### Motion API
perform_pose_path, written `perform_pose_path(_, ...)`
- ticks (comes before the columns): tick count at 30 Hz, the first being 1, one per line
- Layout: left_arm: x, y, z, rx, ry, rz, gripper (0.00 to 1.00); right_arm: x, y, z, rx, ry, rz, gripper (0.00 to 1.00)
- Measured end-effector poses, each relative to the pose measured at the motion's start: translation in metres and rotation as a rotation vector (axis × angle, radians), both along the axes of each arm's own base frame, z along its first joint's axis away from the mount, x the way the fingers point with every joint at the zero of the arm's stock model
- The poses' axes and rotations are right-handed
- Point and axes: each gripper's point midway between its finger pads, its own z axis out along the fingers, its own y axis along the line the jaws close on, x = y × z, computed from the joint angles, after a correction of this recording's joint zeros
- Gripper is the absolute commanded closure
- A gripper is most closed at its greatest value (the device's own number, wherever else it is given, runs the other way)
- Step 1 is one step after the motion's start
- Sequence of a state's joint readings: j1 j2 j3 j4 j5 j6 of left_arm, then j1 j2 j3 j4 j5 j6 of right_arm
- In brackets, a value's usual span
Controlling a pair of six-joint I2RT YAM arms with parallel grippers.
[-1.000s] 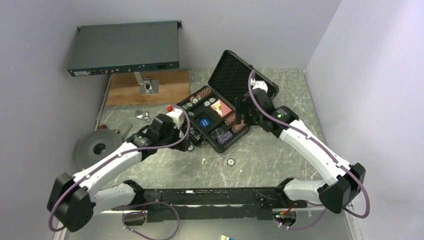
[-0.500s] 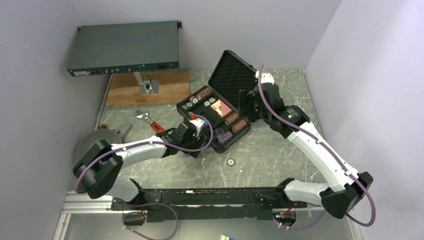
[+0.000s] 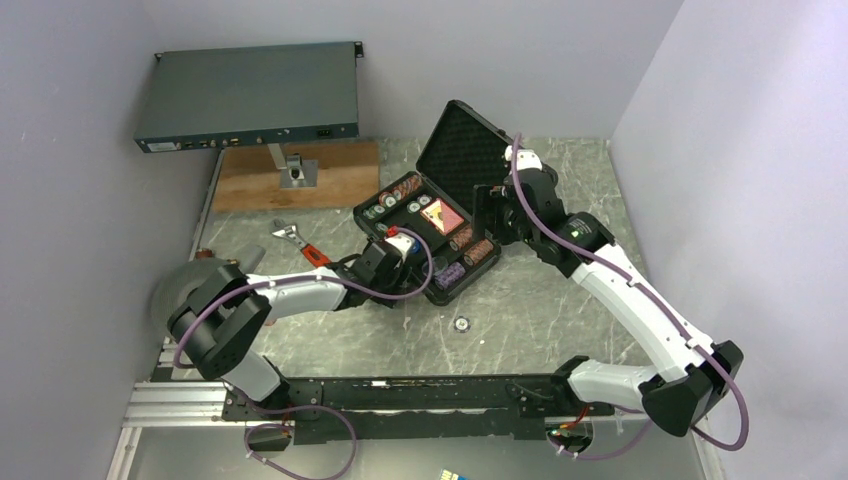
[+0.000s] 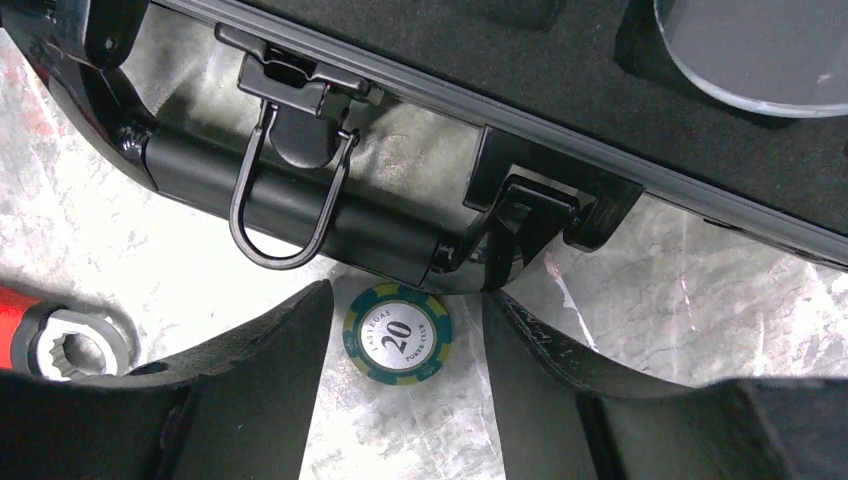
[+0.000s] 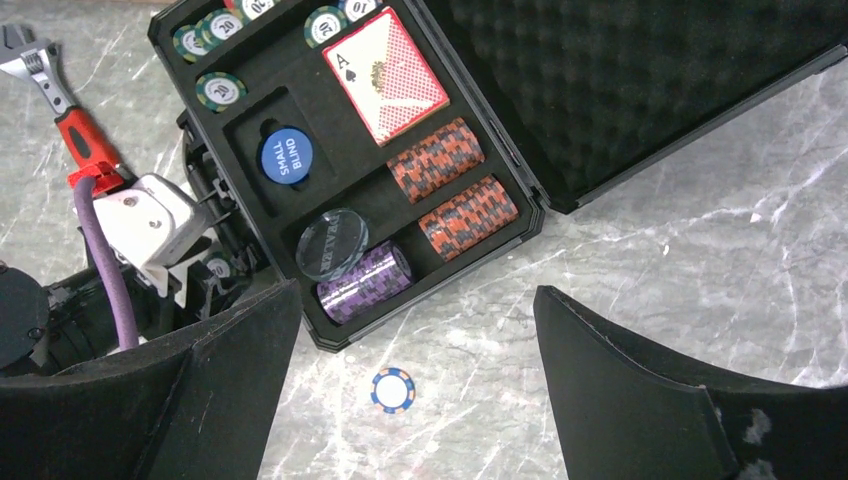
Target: Pack up texas hold em set
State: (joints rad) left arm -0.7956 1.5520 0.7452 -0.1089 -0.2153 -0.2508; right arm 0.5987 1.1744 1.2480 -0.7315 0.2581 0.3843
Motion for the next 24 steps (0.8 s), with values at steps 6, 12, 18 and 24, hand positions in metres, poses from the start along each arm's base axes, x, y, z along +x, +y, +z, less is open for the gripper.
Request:
perform_pose_path(6,-0.001,0.001,0.0,-0.01,0.007,0.022,0.27,0.001,0.003,-0.006,-0.005,0.018,0.007,0.11)
perform_pose_path(12,-0.006,0.004,-0.001,-0.029,0.035,0.072,0.35,0.002,0.008,-0.012,-0.004,0.041,0.025,0.11)
perform_pose_path(18,-0.012,0.008,-0.002,-0.031,0.063,0.105,0.41,0.002,0.009,-0.014,-0.005,0.047,0.027,0.11)
perform_pose_path(24,-0.009,0.011,-0.004,-0.041,0.062,0.126,0.5,0.002,0.009,-0.014,-0.003,0.047,0.029,0.11)
